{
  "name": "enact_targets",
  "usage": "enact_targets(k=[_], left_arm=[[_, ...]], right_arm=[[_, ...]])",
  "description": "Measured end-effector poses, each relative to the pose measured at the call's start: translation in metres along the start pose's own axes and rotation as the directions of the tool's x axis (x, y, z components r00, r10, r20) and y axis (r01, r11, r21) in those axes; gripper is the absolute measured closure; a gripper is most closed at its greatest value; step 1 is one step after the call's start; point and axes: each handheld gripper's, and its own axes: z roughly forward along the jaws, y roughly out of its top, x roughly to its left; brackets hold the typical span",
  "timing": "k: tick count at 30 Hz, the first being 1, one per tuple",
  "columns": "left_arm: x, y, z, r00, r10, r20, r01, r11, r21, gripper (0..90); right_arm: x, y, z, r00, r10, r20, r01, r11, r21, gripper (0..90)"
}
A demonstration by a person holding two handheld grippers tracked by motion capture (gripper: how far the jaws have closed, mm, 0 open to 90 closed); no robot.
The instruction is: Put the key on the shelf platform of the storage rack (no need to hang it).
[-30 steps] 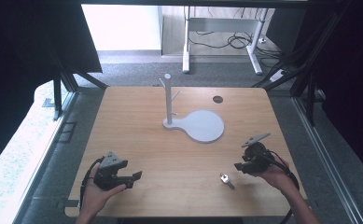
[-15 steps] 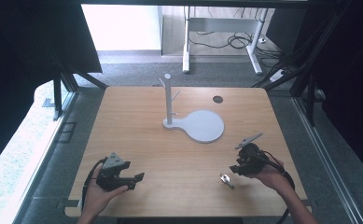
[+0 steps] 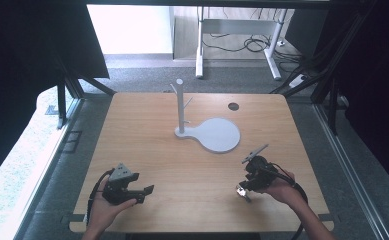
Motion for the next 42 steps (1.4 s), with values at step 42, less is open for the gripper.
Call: enact_targets(k=[42], left_arm=[[0.007,0.000,-0.008,0.9994,-0.029,0.020,0.030,0.9985,-0.047,26.2]], right_arm=[[0.007,0.014,0.038,1.0000,-0.009,-0.001,0.009,0.992,0.124,85.0]])
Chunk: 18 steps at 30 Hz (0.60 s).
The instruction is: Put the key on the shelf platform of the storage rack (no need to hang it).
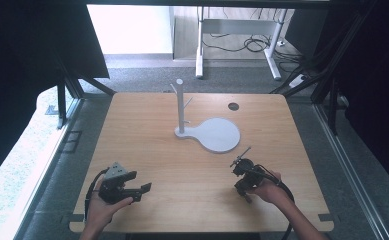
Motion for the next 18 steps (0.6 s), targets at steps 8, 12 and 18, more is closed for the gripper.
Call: enact_targets(k=[8,12,18], left_arm=[[0.0003,-0.0003,0.0006,1.0000,0.001,0.000,-0.001,1.0000,0.005,26.2],[0.0004,-0.0002,-0.0002,1.0000,-0.002,-0.002,0.002,1.0000,0.002,26.2],[0.0018,-0.0002,-0.0013,1.0000,-0.007,-0.006,0.007,1.0000,-0.003,26.2]], right_arm=[[-0.0023,-0.0018,0.0013,1.0000,0.001,-0.004,0.000,1.000,0.013,88.8],[-0.0038,-0.0021,0.0004,1.0000,-0.001,-0.007,0.001,1.000,0.026,89.5],[-0.0053,-0.0029,-0.0078,0.9999,-0.006,-0.013,0.007,1.000,0.020,89.7]])
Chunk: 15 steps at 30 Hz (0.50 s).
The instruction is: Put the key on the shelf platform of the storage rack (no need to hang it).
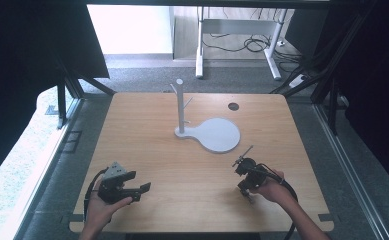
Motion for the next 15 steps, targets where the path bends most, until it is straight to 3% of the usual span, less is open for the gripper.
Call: enact_targets(k=[15], left_arm=[[0.000,0.000,-0.001,1.0000,-0.002,0.000,0.002,1.0000,-0.003,26.2]], right_arm=[[-0.010,0.003,-0.039,1.0000,0.002,0.007,-0.002,1.000,-0.022,89.9]])
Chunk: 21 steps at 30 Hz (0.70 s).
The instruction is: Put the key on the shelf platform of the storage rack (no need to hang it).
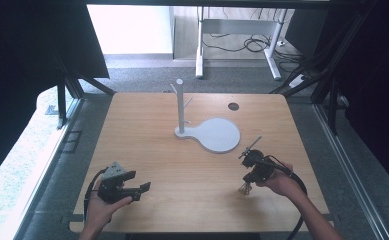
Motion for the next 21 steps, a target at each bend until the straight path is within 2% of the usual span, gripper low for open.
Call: enact_targets(k=[6,15,21], left_arm=[[0.001,0.000,-0.001,1.0000,-0.006,-0.002,0.006,1.0000,-0.001,26.2],[0.002,0.000,-0.001,0.9999,-0.012,-0.006,0.012,0.9999,0.000,26.2],[0.001,-0.001,0.002,1.0000,-0.007,0.006,0.007,0.9999,0.011,26.2]], right_arm=[[-0.005,0.001,-0.012,0.9999,0.007,0.010,-0.007,1.000,-0.013,89.9],[-0.011,0.006,-0.020,0.9997,0.019,0.014,-0.019,1.000,-0.024,89.8],[-0.013,0.012,-0.024,0.9998,0.009,0.016,-0.008,1.000,-0.030,89.8]])
